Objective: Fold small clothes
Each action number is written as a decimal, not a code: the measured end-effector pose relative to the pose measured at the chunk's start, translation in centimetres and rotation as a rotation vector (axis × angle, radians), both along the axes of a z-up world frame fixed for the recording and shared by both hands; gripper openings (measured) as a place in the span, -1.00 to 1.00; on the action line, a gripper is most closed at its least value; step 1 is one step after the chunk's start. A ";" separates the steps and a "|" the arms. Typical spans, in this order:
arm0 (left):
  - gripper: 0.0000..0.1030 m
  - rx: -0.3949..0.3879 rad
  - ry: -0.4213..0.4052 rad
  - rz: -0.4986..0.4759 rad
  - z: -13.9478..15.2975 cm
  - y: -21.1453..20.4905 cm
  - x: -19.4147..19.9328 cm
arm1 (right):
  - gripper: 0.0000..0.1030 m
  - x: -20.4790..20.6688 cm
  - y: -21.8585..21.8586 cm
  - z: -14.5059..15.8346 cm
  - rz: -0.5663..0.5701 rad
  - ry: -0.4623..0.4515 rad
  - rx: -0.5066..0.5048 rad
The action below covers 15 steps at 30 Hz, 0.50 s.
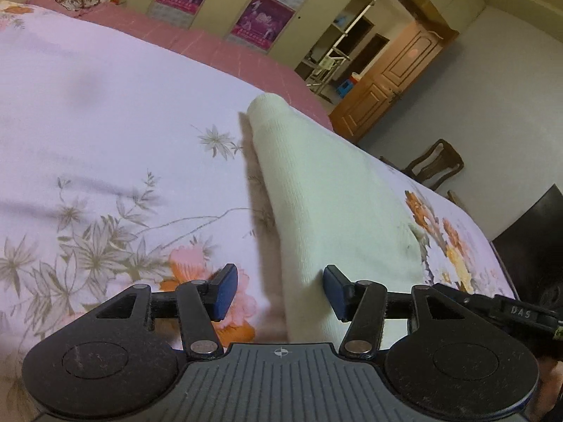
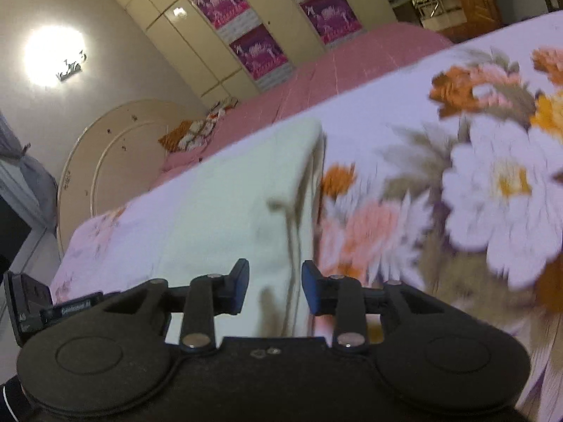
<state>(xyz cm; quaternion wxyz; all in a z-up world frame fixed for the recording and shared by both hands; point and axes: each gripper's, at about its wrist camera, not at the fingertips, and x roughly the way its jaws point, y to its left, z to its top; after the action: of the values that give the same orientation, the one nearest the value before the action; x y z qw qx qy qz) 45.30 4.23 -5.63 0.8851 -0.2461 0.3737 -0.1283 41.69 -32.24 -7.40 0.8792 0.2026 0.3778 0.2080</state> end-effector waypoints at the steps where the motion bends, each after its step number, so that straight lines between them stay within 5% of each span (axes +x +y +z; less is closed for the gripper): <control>1: 0.04 0.020 -0.001 -0.004 0.1 -0.3 0.1 | -0.40 0.3 0.5 -0.1 0.002 0.009 0.002; 7: 0.04 0.086 -0.006 -0.018 0.1 -1.3 0.1 | -0.40 0.4 1.8 -1.2 0.020 0.045 -0.031; 9: 0.04 0.090 0.000 -0.013 0.2 -1.5 0.1 | -0.59 0.3 2.4 -1.1 0.026 0.040 -0.066; 10: 0.04 0.075 0.007 -0.010 0.4 -1.6 0.1 | -0.86 0.2 2.8 -0.9 0.037 0.036 -0.103; 12: 0.04 0.015 -0.004 -0.029 0.9 -1.5 -0.4 | -0.89 -0.1 3.3 0.0 0.044 0.009 -0.160; 15: 0.04 0.071 -0.009 -0.049 1.0 -2.7 -1.1 | -0.91 -0.9 2.9 1.6 0.027 -0.036 -0.205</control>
<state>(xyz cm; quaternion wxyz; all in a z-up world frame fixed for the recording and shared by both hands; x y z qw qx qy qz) 44.21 1.53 -4.61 0.8915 -0.2047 0.3798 -0.1378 40.76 -29.35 -5.82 0.8989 0.1029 0.3842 0.1839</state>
